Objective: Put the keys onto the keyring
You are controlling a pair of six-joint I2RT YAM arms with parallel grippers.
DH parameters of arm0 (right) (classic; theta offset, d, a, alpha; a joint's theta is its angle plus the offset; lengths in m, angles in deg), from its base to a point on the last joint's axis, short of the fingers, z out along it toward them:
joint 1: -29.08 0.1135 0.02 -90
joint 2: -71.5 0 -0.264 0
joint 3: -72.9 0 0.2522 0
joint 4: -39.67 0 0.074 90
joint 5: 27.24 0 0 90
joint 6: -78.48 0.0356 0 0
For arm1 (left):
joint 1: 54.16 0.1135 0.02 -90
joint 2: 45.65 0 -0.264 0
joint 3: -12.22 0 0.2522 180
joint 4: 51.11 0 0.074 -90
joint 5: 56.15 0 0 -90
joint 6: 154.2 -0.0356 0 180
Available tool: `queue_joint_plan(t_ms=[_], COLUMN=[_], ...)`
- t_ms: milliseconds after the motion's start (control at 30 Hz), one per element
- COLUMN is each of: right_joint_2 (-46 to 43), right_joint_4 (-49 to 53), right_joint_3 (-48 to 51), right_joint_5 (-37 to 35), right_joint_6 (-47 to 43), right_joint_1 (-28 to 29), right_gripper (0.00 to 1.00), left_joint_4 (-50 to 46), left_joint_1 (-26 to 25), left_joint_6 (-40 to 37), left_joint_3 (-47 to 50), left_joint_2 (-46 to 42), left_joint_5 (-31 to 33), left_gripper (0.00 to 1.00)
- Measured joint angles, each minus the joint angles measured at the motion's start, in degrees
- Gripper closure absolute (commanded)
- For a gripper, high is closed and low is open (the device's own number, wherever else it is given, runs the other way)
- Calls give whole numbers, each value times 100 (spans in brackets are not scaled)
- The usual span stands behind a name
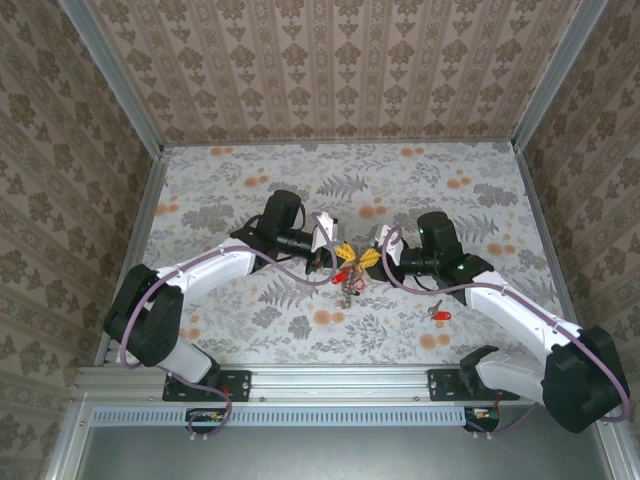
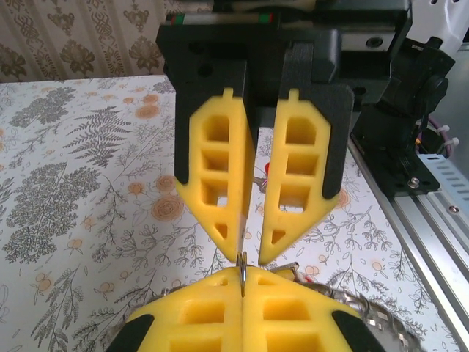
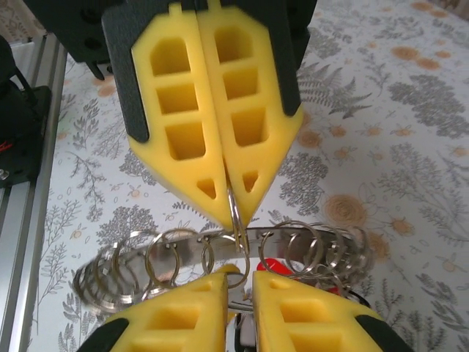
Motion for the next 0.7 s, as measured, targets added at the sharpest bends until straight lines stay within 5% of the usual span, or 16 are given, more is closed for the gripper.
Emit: queue_joint_plan(t_ms=[267, 700], right_joint_2=[-269, 566], right_joint_4=[-4, -621], right_joint_3=[0, 0], right_joint_5=[76, 173], right_joint_6=[151, 568], right_joint_1=[-28, -44], right_gripper=[82, 90], left_joint_4=[125, 557], left_joint_1=[0, 33], left_joint_6=[55, 448], left_joint_3=[0, 111], left_joint_2=[0, 0], left_joint_5=[-50, -306], left_gripper=[100, 100])
